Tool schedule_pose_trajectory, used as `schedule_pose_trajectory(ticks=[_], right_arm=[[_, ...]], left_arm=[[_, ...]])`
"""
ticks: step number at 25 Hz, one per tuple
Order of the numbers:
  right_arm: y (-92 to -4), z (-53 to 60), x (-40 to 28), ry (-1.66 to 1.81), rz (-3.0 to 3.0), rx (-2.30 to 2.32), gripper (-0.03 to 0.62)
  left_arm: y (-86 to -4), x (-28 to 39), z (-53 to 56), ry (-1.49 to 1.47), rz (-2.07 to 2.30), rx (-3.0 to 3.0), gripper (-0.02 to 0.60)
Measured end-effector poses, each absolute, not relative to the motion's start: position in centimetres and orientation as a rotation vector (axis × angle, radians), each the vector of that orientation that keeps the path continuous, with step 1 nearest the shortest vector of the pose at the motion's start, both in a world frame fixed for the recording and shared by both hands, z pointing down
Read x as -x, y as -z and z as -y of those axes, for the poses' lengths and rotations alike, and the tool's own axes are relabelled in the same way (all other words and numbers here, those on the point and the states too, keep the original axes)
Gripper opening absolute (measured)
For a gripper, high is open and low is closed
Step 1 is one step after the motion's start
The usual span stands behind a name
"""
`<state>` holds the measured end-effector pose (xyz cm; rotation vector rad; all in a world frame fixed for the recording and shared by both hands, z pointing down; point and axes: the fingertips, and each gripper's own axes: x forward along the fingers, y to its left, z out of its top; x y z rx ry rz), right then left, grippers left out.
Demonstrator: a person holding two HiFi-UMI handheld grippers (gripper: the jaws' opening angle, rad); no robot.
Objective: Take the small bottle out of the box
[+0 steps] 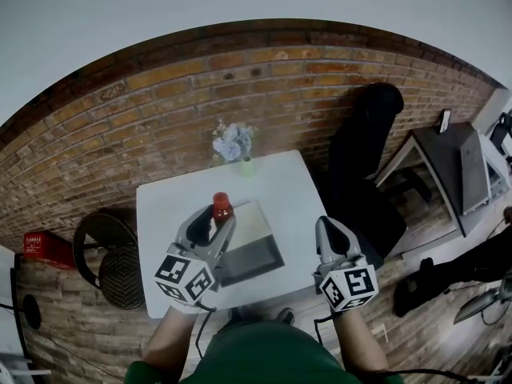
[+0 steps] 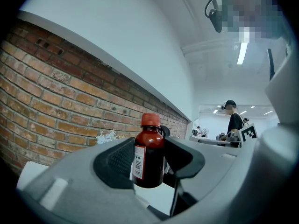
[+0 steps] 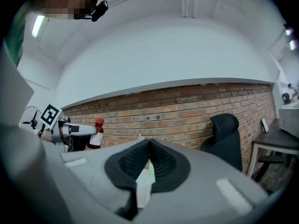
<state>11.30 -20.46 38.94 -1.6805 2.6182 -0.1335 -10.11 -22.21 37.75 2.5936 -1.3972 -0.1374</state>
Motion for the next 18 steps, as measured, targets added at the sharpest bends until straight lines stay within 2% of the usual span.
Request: schedule_pose_trajectory(ticks=[18], right_arm=[[-39.26,20.36,-10.49,0.137,-2.616,1.718,0.003]], left_arm=[[-38.46,10.78,22.59,0.14,1.351,-2.587,0.207]])
